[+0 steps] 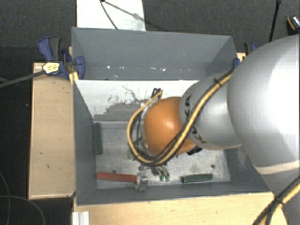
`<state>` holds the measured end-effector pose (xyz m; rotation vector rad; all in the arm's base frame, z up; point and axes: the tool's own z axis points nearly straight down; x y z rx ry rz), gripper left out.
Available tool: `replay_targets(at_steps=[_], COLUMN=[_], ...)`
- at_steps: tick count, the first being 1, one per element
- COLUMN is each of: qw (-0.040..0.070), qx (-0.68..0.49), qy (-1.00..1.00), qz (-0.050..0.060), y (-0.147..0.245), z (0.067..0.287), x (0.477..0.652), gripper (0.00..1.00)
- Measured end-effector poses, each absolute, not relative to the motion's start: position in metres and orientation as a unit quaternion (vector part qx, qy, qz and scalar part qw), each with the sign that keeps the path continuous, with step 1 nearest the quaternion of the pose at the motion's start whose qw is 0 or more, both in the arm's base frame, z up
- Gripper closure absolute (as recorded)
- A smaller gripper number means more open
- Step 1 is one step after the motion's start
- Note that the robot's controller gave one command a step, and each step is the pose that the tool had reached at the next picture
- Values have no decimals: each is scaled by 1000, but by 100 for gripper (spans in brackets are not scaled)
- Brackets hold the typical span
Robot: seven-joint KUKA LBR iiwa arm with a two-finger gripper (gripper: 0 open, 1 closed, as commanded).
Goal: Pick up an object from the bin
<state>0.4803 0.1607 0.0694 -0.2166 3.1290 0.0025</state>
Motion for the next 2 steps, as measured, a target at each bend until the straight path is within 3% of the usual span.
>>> replay_targets(at_steps=[1,2], qw=[1,5], qx=[-68,-94], qy=[998,996], qz=[1,1], y=[162,148], z=[70,220], x=[479,500], gripper=[100,100])
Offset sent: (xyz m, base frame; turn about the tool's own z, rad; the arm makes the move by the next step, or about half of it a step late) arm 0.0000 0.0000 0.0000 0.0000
